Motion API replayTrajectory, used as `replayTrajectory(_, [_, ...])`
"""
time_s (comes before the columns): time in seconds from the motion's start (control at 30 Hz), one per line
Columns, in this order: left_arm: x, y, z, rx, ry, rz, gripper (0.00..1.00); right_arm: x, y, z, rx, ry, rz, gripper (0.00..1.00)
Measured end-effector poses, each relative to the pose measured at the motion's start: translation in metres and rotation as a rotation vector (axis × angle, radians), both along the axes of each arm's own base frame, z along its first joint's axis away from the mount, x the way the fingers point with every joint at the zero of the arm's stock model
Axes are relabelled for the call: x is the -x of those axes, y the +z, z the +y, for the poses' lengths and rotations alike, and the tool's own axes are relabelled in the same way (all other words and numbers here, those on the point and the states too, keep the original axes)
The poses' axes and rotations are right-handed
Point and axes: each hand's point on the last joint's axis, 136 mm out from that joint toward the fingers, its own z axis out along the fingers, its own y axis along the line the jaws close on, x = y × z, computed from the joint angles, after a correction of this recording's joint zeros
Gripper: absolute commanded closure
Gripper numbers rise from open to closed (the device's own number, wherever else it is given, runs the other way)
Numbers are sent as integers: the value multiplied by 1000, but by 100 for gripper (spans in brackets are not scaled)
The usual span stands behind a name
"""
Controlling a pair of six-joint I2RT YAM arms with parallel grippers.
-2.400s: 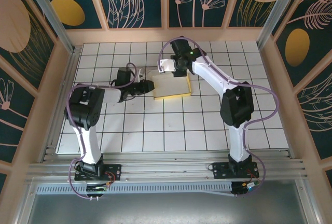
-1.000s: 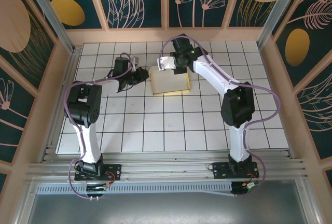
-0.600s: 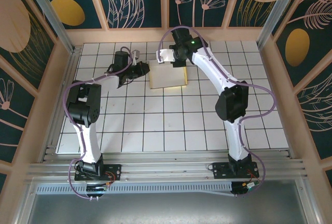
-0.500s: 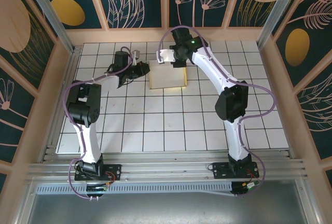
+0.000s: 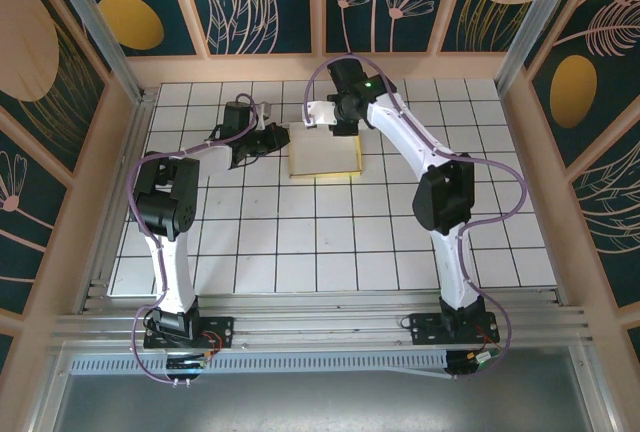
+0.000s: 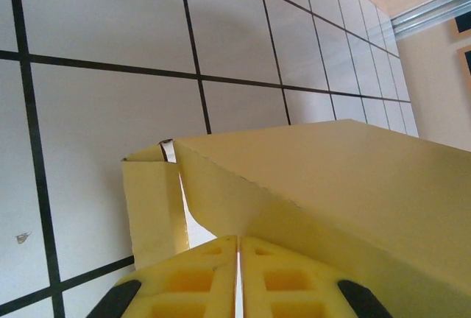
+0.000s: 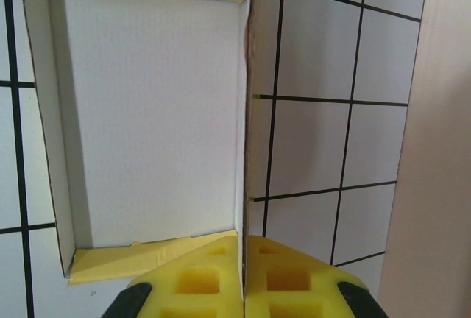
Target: Fold the paper box
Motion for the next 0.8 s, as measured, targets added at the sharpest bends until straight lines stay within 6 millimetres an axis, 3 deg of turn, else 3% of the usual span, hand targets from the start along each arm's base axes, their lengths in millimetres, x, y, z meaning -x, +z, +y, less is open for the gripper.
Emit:
replayTrajectory(0.3, [-1,-7,2,-14,9,7,89,3,-21,-2,17,-6,29,100])
replayTrajectory(0.43, [0,-9,3,-19,14,9,88,2,-21,-1,12,-6,20,100])
replayTrajectory(0.63, [5,-21,11,-61,34,12,74,1,-20,0,9,-5,15,100])
replayTrajectory(0.8, [27,-22,33,-159,93,-18,70,1,-20,0,8,-5,12,91])
